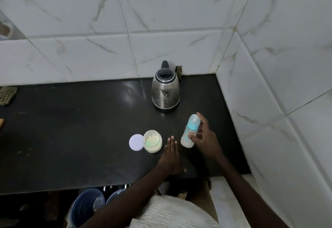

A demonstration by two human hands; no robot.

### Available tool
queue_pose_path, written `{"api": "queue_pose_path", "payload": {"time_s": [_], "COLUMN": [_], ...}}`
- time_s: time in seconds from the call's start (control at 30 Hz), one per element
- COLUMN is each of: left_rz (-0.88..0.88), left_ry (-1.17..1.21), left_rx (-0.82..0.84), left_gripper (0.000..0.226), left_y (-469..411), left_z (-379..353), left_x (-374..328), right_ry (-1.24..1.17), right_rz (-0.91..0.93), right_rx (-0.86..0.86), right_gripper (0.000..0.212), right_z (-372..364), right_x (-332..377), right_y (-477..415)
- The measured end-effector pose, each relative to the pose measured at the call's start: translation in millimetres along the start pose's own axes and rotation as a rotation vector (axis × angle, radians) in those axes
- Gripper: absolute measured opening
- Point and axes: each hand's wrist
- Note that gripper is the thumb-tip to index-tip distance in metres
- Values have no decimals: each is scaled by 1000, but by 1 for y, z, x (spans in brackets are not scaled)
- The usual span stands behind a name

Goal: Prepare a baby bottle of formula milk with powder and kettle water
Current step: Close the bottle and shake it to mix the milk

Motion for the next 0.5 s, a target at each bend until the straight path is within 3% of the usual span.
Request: {"api": "queue_pose_path", "payload": {"time_s": [0.23, 0.3, 0.43, 0.5], "left_rz": [1, 15, -1, 11], "left_ry": [-52, -61, -81, -78], "left_rx": [23, 20, 34, 26], "left_gripper": [135, 135, 131, 135], "left_y": [-3, -3, -2, -3], "left_z": [5, 6, 10, 8], "left_x": [-4, -6, -8, -9], "right_ry": [-577, -556, -215, -261], "right_rz": [-159, -188, -101, -82], "right_rx": [-382, -328, -59, -119], "right_gripper": [84, 85, 88, 85], "right_z": [13, 7, 7, 14], "right_x": [45, 47, 40, 44], "right_y": [-15, -10, 3, 2]}}
Point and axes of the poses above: each hand's wrist, its own y-axis away from the middle knuckle, its own z-axis out of the back of the hand, x = y × z, and after that the axes turned 13 degrees about -x, right-handed
